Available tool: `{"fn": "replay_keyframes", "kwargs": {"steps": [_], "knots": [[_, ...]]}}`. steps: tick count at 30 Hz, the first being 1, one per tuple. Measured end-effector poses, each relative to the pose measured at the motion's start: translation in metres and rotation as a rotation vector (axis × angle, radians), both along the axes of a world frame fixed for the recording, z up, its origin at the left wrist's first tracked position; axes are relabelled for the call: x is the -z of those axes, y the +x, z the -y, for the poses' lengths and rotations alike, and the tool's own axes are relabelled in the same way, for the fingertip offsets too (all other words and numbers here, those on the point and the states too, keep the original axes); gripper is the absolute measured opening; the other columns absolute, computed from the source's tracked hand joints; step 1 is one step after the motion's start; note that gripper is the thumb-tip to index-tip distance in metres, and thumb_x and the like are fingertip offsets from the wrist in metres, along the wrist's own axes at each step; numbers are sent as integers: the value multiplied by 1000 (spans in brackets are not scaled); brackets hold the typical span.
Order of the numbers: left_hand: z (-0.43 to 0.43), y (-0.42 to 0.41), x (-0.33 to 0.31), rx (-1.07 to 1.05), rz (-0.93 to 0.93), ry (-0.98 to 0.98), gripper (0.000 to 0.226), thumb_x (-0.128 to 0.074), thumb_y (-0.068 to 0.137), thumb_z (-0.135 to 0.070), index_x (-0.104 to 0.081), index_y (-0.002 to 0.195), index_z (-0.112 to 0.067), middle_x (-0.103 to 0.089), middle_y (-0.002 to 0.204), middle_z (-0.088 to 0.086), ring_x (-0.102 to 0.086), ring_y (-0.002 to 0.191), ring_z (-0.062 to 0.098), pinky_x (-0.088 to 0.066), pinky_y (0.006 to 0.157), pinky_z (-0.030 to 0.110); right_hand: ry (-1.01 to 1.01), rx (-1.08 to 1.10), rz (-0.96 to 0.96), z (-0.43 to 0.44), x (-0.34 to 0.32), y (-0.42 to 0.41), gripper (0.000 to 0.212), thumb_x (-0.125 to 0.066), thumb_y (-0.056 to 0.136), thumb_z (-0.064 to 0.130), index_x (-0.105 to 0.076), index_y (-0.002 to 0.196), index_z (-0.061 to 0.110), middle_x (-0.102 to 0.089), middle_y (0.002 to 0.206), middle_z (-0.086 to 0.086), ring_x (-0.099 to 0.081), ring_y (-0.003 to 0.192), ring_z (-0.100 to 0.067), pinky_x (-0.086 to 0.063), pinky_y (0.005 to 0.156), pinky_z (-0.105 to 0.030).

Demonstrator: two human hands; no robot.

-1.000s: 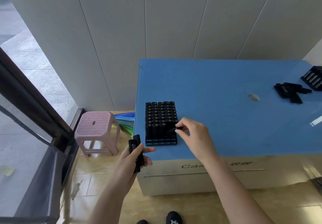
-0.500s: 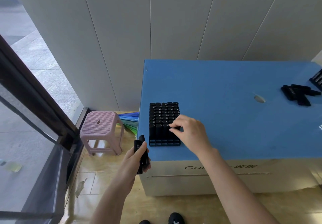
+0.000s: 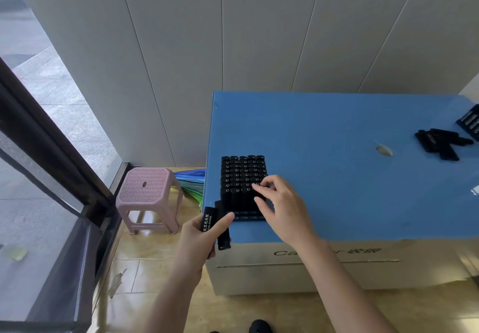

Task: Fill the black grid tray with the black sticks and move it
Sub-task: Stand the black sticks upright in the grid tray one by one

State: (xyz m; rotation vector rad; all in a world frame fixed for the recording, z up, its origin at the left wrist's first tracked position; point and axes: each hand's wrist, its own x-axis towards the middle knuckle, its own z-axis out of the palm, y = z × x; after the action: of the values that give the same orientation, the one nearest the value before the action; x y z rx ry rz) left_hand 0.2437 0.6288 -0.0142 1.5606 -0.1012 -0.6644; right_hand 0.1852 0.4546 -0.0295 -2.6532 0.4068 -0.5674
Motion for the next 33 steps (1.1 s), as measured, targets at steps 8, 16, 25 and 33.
{"fn": "replay_keyframes", "kwargs": {"steps": [8,16,25,33], "knots": [[19,-7,0,-119,11,-1,31,-73,76,-30,-60,65,-4,-57,51,16,-33,35,10,-29,36,17,919,52,-26,-49,-16,-29,18,-58,87,36,-56,100,24,-65,92,5,-66,68,-9,-54,66,-24],[37,-19,4,-41,-25,-31,34,-57,89,-32,-50,63,-12,-31,42,-2,-27,37,8,-27,36,17,1246,176,32,-49,-13,-36,24,-68,81,10,-69,102,22,-74,88,0,-69,77,-13,-53,69,-19],[26,-3,4,-55,38,0,35,-47,95,-33,-47,73,-6,-33,49,1,-24,35,6,-22,37,14,642,233,8,14,-32,-49,11,-73,76,16,-68,82,24,-68,73,12,-60,66,0,-48,66,-11],[12,5,10,-120,-21,-16,24,-30,95,-12,-41,73,-10,-38,56,3,-31,41,12,-23,47,27,111,173,-95,32,-20,-32,12,-67,83,25,-67,95,26,-64,83,17,-53,74,-2,-44,65,-22]]}}
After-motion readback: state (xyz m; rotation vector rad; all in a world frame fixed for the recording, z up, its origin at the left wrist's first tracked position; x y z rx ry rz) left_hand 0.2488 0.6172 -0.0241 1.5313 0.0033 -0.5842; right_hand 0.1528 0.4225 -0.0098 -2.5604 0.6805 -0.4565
